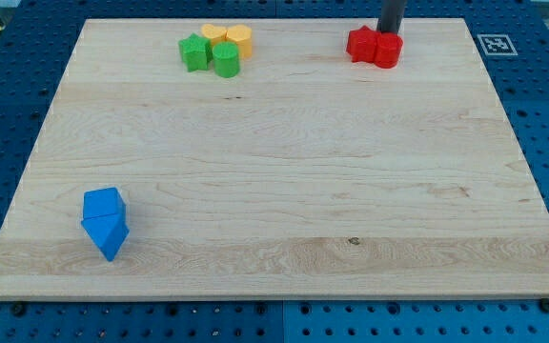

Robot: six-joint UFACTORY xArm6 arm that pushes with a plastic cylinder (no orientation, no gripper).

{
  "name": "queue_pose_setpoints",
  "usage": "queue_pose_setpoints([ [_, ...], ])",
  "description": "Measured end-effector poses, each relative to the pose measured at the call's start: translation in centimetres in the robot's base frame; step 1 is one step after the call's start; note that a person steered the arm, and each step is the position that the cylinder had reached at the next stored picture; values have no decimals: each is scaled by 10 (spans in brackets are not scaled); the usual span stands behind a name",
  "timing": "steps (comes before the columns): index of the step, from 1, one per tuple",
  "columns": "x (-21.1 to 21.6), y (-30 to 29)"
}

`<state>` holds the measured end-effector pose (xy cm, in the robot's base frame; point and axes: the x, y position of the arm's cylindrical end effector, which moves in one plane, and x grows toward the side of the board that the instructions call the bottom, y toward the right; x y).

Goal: Push red circle closer to the red star

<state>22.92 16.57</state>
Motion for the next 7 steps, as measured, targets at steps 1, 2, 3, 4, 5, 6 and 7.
queue_pose_setpoints([
  [1, 18, -18],
  [2, 22, -52],
  [3, 22, -80],
  [4, 16, -89],
  [5, -19, -52],
  [6, -15, 6],
  [7, 7, 27],
])
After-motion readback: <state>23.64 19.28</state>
